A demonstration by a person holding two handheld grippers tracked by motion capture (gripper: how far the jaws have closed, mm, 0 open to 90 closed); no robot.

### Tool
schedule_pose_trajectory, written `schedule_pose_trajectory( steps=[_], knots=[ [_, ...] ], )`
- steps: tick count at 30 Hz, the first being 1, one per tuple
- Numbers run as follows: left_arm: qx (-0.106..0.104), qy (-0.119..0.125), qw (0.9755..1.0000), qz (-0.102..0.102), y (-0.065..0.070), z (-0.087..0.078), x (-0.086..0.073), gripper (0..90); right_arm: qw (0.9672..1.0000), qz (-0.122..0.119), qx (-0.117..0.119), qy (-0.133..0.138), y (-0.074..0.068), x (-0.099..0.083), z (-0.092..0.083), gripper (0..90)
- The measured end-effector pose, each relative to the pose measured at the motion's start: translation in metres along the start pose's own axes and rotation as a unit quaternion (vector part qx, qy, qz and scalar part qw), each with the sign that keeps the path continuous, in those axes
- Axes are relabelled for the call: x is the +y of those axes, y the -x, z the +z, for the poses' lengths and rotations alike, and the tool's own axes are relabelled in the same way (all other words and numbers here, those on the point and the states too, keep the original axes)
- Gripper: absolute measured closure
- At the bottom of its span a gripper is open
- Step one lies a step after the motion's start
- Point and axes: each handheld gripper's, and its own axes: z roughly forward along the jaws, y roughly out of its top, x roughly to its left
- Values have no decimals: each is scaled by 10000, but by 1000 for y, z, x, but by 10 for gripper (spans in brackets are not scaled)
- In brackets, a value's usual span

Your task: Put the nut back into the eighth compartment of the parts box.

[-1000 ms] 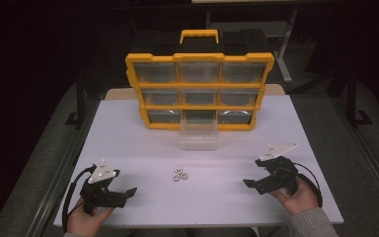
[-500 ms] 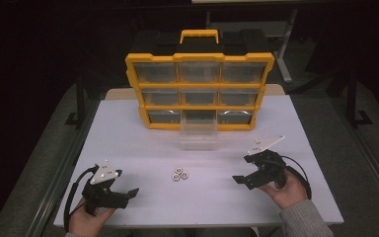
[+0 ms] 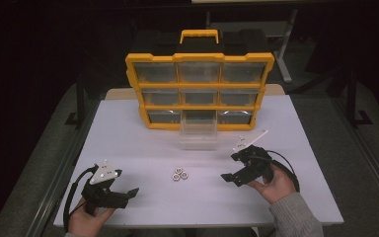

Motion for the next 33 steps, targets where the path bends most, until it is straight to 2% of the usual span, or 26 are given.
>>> schedule_pose_trajectory(
  steps=[5, 12, 19, 26, 29, 33],
  knots=[
    [-6, -37, 10000, 26, -1, 0, 0, 154, 9999, -117, 29, -50, -3, 10, 6, 250],
    [13, 3, 10000, 14, 0, 0, 0, 155, 9991, -301, 225, -206, -8, 24, 22, 304],
    [14, 6, 10000, -46, 1, 0, 0, 154, 9966, -688, 290, -344, -13, 40, 36, 353],
    [22, 7, 10000, -54, 1, -1, 0, 155, 9954, -758, 390, -439, -17, 53, 48, 394],
    [20, 22, 10000, -41, 1, -1, 0, 154, 9944, -878, 358, -467, -18, 58, 53, 404],
    [16, 15, 10000, -73, 1, -2, 0, 154, 9938, -882, 406, -534, -20, 62, 60, 427]
  ],
)
